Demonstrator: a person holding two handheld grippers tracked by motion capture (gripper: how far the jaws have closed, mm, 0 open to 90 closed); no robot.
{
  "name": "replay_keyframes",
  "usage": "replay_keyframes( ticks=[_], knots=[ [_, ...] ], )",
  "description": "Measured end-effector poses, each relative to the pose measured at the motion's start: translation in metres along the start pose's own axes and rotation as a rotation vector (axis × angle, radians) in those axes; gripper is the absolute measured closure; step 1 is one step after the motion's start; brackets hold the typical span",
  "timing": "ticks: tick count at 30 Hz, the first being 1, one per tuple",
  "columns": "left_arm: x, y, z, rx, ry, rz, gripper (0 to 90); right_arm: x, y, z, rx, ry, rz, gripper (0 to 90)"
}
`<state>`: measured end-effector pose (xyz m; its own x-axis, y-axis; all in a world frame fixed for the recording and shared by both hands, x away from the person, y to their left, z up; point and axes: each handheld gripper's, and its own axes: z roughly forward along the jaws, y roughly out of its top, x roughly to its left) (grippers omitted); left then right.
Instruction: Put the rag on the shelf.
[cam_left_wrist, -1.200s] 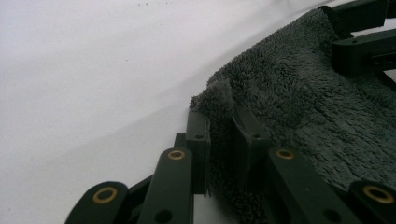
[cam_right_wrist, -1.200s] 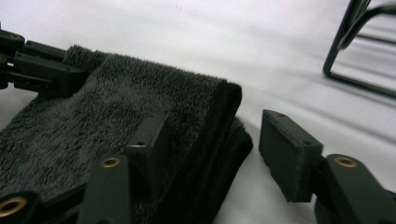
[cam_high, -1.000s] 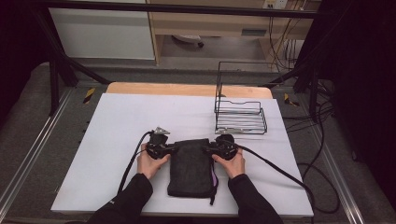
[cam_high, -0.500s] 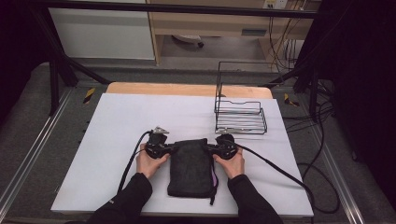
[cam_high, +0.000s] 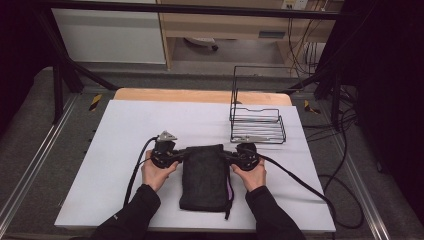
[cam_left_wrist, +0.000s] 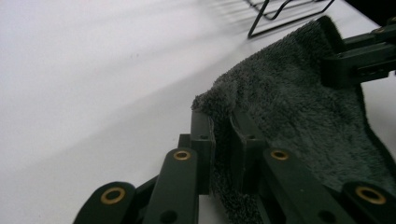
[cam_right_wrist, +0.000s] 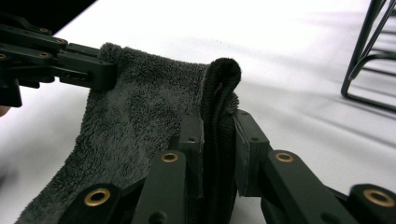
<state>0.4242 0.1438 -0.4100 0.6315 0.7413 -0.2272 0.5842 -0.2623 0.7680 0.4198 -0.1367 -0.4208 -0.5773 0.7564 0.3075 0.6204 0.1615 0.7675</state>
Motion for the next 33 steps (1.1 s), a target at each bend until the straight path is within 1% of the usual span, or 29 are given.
replay_keyframes(
  ticks=[5,7,12,14,15,16,18,19,20,22,26,28,33],
  knots=[
    [-0.007,0.005,-0.012,-0.032,-0.006,0.018,80.9,0.004,0.003,-0.01,-0.031,0.011,-0.003,76.4],
    [-0.01,0.007,-0.017,-0.045,-0.003,0.032,80.9,0.005,0.005,-0.013,-0.045,0.016,-0.006,76.5],
    [-0.015,0.01,-0.025,-0.073,-0.002,0.053,81.1,0.007,0.008,-0.02,-0.073,0.024,-0.014,76.8],
    [-0.017,0.011,-0.028,-0.08,-0.006,0.056,81.1,0.009,0.01,-0.024,-0.081,0.024,-0.022,77.0],
    [-0.018,0.012,-0.029,-0.085,-0.005,0.059,81.2,0.009,0.01,-0.025,-0.085,0.022,-0.03,77.0],
    [-0.019,0.013,-0.031,-0.09,0.002,0.065,81.2,0.011,0.011,-0.027,-0.09,0.022,-0.029,77.1],
    [-0.021,0.014,-0.034,-0.106,-0.009,0.059,81.2,0.012,0.013,-0.03,-0.102,0.025,-0.036,77.1],
    [-0.021,0.015,-0.036,-0.11,-0.006,0.066,81.2,0.014,0.014,-0.032,-0.11,0.021,-0.039,77.2],
    [-0.022,0.016,-0.037,-0.119,-0.014,0.061,81.2,0.014,0.015,-0.033,-0.118,0.022,-0.049,77.3],
    [-0.023,0.017,-0.04,-0.125,-0.019,0.067,81.2,0.015,0.016,-0.036,-0.131,0.025,-0.042,77.3],
    [-0.029,0.021,-0.045,-0.151,-0.025,0.077,81.3,0.016,0.018,-0.043,-0.151,0.023,-0.05,77.5],
    [-0.031,0.022,-0.048,-0.159,-0.022,0.088,81.2,0.017,0.019,-0.046,-0.164,0.014,-0.069,77.6],
    [-0.036,0.027,-0.055,-0.186,-0.029,0.098,81.3,0.022,0.023,-0.055,-0.193,0.006,-0.091,77.8]
  ],
)
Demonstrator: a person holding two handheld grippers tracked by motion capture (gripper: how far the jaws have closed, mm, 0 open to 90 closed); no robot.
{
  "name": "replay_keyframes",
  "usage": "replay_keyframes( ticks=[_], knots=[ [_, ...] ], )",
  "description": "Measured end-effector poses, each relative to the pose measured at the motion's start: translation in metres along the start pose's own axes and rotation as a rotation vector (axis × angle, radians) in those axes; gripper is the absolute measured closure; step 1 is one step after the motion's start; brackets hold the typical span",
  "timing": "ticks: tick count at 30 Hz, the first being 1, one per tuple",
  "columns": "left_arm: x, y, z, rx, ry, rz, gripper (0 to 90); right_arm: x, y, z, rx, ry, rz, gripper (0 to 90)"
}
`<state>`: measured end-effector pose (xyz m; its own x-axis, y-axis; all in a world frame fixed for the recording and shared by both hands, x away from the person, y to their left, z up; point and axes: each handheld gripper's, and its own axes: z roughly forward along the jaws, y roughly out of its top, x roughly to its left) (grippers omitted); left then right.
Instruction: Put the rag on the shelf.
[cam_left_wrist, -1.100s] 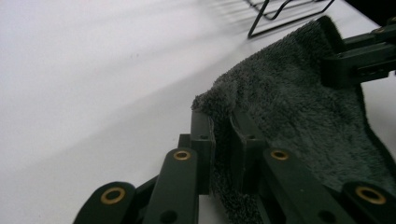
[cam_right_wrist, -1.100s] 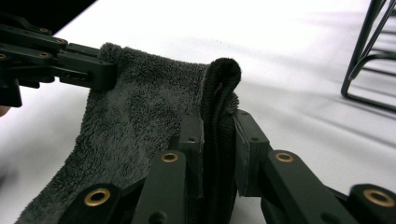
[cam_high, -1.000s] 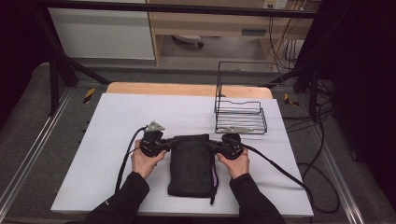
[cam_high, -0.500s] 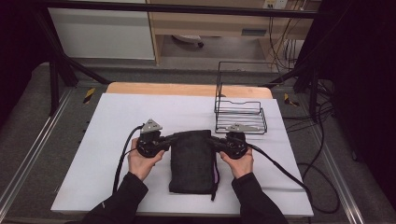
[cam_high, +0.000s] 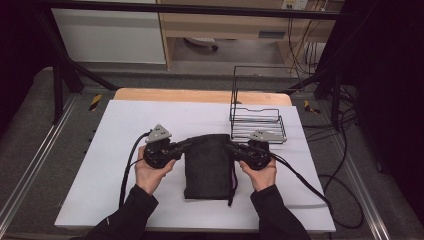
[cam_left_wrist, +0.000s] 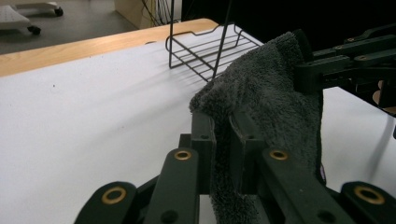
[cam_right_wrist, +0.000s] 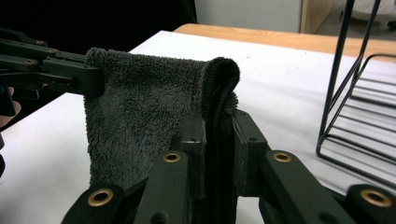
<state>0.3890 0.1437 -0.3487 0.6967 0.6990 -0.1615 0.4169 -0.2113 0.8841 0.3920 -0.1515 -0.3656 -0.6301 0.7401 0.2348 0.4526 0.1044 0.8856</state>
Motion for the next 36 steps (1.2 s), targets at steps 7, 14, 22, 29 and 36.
replay_keyframes(
  ticks=[7,14,22,29,36],
  knots=[
    [-0.006,0.01,-0.005,-0.033,-0.007,0.016,81.4,0.005,0.009,-0.013,-0.043,-0.011,-0.033,78.1],
    [-0.012,0.022,-0.007,-0.066,0.003,0.04,81.5,0.009,0.021,-0.025,-0.092,-0.042,-0.067,78.2],
    [-0.02,0.042,-0.009,-0.117,0.001,0.058,81.6,0.011,0.034,-0.039,-0.15,-0.065,-0.083,78.3],
    [-0.028,0.057,-0.003,-0.157,-0.002,0.074,81.6,0.01,0.042,-0.053,-0.203,-0.102,-0.101,78.4],
    [-0.038,0.069,0.005,-0.204,-0.008,0.09,81.6,0.007,0.046,-0.065,-0.252,-0.14,-0.11,78.4]
  ],
)
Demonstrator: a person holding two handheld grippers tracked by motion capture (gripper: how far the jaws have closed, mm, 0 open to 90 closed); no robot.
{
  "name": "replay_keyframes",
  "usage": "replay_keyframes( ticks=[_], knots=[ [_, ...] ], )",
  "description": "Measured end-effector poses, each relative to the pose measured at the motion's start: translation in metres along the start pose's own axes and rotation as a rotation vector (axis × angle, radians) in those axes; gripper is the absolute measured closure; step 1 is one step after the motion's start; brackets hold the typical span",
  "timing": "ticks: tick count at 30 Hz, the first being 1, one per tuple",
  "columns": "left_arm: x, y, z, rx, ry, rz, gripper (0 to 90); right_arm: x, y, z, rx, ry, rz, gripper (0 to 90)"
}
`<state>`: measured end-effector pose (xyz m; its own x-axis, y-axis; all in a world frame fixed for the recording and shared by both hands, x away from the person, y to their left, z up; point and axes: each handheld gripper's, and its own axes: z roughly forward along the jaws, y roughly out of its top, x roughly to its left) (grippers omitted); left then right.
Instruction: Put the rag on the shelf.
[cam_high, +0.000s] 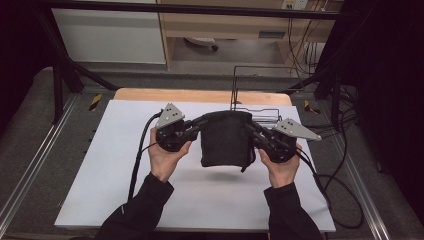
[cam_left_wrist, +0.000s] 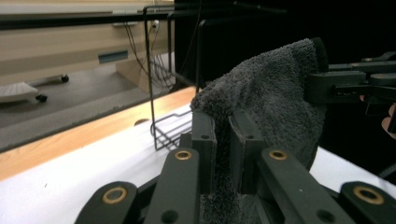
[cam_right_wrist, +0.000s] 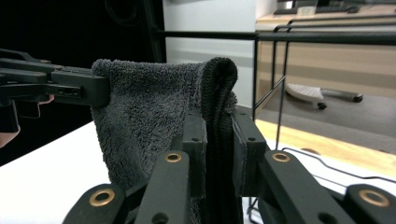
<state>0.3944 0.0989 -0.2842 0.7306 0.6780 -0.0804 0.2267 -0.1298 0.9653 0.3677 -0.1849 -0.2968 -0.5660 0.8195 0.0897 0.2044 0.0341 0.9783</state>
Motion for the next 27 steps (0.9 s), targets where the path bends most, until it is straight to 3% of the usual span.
replay_keyframes(
  ticks=[18,27],
  knots=[
    [-0.024,0.036,0.029,-0.098,-0.036,0.039,81.7,-0.02,0.025,-0.031,-0.124,-0.098,-0.034,78.5],
    [-0.031,0.053,0.041,-0.146,-0.054,0.042,81.7,-0.031,0.039,-0.041,-0.184,-0.135,-0.029,78.6]
  ],
)
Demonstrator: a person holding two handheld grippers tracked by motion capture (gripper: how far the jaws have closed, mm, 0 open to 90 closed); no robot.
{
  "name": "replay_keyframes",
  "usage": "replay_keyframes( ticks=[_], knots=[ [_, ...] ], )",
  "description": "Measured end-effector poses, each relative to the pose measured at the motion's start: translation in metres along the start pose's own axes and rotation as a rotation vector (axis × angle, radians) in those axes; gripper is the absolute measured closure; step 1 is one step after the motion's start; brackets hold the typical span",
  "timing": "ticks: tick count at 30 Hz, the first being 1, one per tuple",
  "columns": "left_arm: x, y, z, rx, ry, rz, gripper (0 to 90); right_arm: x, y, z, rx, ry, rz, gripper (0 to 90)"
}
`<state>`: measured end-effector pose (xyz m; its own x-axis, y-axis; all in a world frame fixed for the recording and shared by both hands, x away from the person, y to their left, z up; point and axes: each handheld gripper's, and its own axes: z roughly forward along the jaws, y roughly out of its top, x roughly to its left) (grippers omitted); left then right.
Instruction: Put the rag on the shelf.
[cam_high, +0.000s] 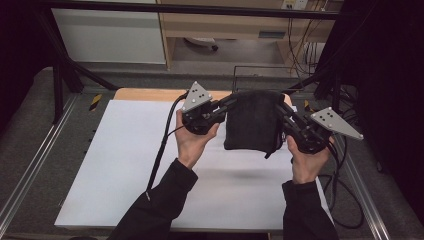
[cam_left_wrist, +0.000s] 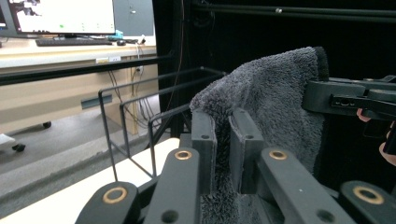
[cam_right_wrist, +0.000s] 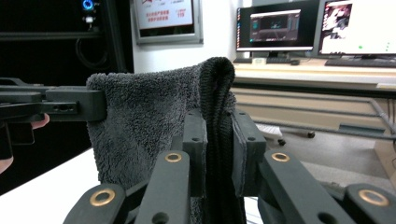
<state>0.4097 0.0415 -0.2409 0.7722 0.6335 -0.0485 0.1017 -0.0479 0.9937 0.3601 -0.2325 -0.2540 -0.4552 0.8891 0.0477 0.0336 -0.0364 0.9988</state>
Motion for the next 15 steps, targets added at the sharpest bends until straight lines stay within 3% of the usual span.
replay_keyframes(
  ticks=[15],
  knots=[
    [-0.003,0.029,0.019,-0.064,-0.011,0.008,81.8,-0.011,0.027,-0.001,-0.074,-0.039,-0.022,78.9]
  ],
)
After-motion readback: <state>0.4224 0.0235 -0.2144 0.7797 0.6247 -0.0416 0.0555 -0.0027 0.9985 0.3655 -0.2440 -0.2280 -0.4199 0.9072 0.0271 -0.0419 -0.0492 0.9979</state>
